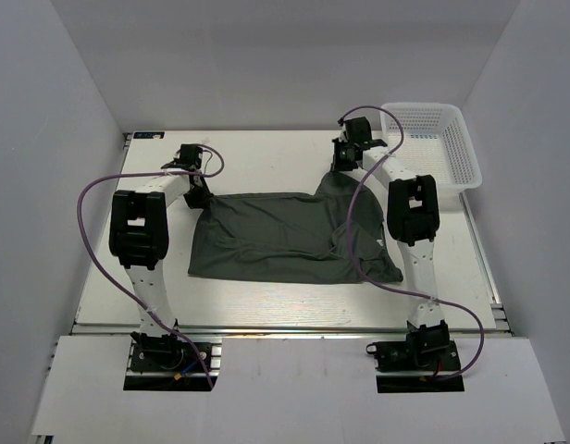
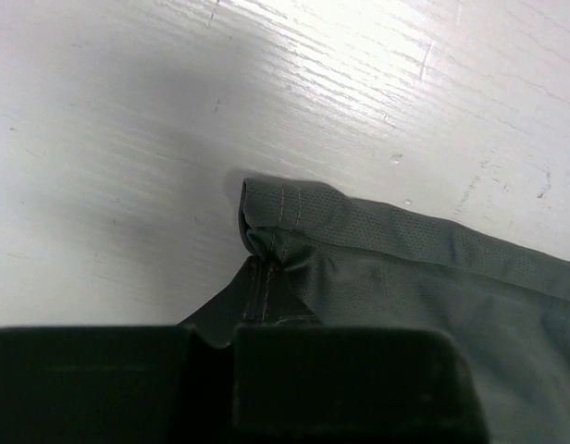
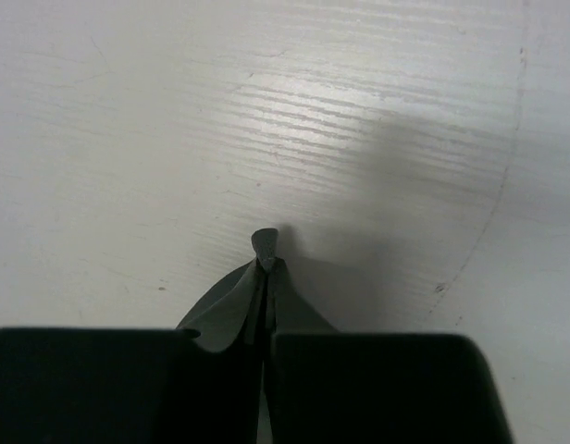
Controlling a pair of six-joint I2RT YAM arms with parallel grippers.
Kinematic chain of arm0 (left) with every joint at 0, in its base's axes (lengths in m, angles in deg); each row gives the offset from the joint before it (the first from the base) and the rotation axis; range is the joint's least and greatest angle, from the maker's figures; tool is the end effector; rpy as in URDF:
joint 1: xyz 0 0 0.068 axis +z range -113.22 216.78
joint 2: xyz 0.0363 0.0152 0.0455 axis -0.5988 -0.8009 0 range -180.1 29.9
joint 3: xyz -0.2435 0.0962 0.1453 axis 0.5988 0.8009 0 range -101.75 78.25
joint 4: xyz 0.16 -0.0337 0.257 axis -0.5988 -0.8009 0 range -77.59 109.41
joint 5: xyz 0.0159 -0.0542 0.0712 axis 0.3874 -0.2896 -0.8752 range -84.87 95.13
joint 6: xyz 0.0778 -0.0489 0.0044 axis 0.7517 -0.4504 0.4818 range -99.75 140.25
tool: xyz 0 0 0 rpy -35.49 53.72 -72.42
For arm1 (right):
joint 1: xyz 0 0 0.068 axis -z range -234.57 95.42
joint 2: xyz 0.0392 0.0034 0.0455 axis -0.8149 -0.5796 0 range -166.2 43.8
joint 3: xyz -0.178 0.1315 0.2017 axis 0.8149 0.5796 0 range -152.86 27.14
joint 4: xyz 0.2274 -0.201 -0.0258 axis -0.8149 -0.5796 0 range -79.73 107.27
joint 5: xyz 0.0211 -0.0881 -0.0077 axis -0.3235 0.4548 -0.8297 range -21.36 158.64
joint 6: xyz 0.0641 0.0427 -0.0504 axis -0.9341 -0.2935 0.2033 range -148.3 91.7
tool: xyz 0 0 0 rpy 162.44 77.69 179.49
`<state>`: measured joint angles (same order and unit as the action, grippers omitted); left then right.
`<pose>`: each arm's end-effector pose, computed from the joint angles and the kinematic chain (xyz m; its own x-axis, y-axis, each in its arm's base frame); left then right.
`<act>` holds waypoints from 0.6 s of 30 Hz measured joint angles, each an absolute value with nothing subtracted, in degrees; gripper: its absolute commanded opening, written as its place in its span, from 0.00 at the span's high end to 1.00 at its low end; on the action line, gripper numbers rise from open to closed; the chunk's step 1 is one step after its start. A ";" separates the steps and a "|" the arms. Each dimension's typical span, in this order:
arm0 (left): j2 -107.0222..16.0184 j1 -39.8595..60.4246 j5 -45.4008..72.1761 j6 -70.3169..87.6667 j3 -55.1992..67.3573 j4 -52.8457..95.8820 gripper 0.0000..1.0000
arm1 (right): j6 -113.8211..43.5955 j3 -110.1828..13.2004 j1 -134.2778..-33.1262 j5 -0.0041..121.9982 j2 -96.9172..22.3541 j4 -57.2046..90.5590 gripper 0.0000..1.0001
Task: Fold and stack the t-shirts
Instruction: Grap the side of the flattened tshirt furthest away from the robot with both arms, then fold the other side of the tshirt into a rectangle
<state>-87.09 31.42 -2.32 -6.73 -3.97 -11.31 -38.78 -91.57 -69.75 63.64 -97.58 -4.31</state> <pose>0.4887 -0.0350 0.1148 -0.8251 -0.3744 -0.4231 -0.3762 0.9228 -0.0830 0.6263 0.1774 0.1297 -0.7206 -0.0076 -0.6934 -0.1930 0.9626 0.1900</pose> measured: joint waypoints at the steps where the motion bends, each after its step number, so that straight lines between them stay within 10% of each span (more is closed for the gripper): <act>1: -86.98 31.42 -2.14 -6.53 -3.84 -11.13 1.00 | -38.73 -91.29 -69.82 63.99 -97.54 -3.76 1.00; 18: -65.45 31.31 -0.31 -4.78 12.62 -5.25 1.00 | -36.68 -44.34 -71.24 67.42 -51.53 13.55 1.00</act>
<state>-65.45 31.31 -0.31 -4.78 12.62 -5.25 -36.68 -44.34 -71.24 67.42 -51.53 13.55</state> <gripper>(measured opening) 0.023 0.013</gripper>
